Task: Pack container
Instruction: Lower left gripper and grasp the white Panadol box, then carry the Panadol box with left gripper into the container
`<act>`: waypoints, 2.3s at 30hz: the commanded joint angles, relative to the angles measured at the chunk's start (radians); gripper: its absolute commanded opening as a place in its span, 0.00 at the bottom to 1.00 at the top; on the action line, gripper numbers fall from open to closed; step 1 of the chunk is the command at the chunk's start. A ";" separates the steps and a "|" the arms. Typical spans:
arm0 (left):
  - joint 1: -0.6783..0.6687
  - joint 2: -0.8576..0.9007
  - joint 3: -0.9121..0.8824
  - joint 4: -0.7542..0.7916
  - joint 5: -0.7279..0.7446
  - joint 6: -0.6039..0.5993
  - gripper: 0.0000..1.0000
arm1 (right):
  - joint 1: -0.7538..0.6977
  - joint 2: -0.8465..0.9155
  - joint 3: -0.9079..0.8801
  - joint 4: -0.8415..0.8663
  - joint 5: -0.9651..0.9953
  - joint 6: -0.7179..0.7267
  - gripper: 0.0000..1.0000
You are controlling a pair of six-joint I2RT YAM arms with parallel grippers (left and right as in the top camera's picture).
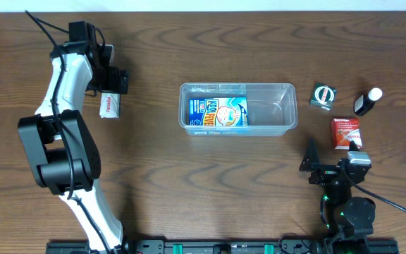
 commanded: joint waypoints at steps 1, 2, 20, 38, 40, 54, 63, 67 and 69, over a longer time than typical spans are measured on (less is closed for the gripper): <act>0.005 0.014 -0.033 0.016 0.014 -0.013 0.98 | -0.012 -0.006 -0.002 -0.004 -0.003 -0.011 0.99; 0.005 0.014 -0.038 0.020 0.014 -0.013 0.98 | -0.012 -0.006 -0.002 -0.004 -0.003 -0.011 0.99; 0.005 0.014 -0.145 0.158 0.014 -0.051 0.98 | -0.012 -0.006 -0.002 -0.004 -0.003 -0.011 0.99; 0.005 0.043 -0.166 0.192 0.014 -0.051 0.99 | -0.012 -0.006 -0.002 -0.004 -0.003 -0.011 0.99; 0.005 0.044 -0.166 0.193 0.014 -0.051 1.00 | -0.012 -0.006 -0.002 -0.004 -0.003 -0.011 0.99; 0.005 0.045 -0.166 0.192 0.014 -0.051 0.70 | -0.012 -0.006 -0.002 -0.004 -0.003 -0.011 0.99; 0.005 0.045 -0.166 0.191 0.014 -0.051 0.55 | -0.012 -0.006 -0.002 -0.004 -0.003 -0.011 0.99; 0.005 0.045 -0.166 0.195 0.014 -0.051 0.53 | -0.012 -0.006 -0.002 -0.004 -0.003 -0.011 0.99; 0.005 0.045 -0.165 0.205 0.014 -0.050 0.53 | -0.012 -0.006 -0.002 -0.004 -0.003 -0.011 0.99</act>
